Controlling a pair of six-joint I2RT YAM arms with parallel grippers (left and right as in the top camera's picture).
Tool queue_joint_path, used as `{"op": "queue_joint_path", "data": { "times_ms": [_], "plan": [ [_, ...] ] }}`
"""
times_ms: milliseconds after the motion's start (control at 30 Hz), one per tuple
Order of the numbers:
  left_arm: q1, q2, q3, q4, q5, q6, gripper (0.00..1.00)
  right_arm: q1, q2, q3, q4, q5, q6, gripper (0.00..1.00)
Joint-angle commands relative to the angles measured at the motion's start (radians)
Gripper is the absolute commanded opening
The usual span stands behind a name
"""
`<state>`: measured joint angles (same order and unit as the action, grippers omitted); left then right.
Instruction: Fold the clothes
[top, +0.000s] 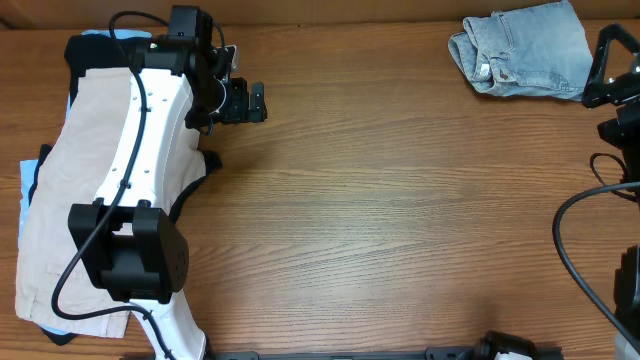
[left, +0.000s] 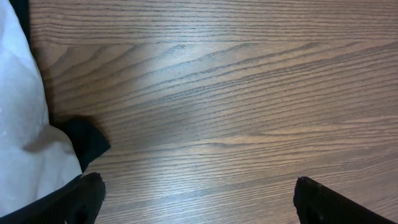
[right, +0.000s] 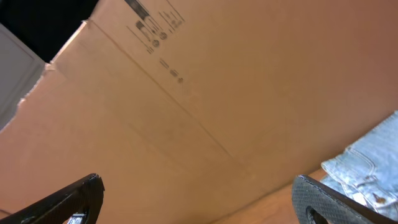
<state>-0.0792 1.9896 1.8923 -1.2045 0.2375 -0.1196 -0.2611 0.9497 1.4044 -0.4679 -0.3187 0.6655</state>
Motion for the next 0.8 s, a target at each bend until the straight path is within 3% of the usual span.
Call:
{"op": "queue_joint_path", "data": {
  "times_ms": [0,233,367,567,667,767],
  "plan": [
    [-0.009,-0.021,0.008,0.001,-0.010,0.019,1.00,-0.002,0.017,0.011,-0.014,-0.013,-0.008,1.00],
    [-0.009,-0.021,0.008,0.001,-0.009,0.019,1.00,0.008,0.039,-0.004,-0.131,-0.012,-0.008,1.00],
    [-0.009,-0.021,0.008,0.001,-0.010,0.019,1.00,0.079,-0.047,-0.137,-0.166,-0.013,-0.008,1.00],
    [-0.009,-0.021,0.008,0.001,-0.010,0.019,1.00,0.121,-0.232,-0.510,0.187,0.044,-0.008,1.00],
    [-0.009,-0.021,0.008,0.001,-0.010,0.019,1.00,0.198,-0.361,-0.744,0.406,0.196,-0.008,1.00],
    [-0.009,-0.021,0.008,0.001,-0.010,0.019,1.00,0.279,-0.465,-0.891,0.468,0.386,-0.008,1.00]
  ]
}}
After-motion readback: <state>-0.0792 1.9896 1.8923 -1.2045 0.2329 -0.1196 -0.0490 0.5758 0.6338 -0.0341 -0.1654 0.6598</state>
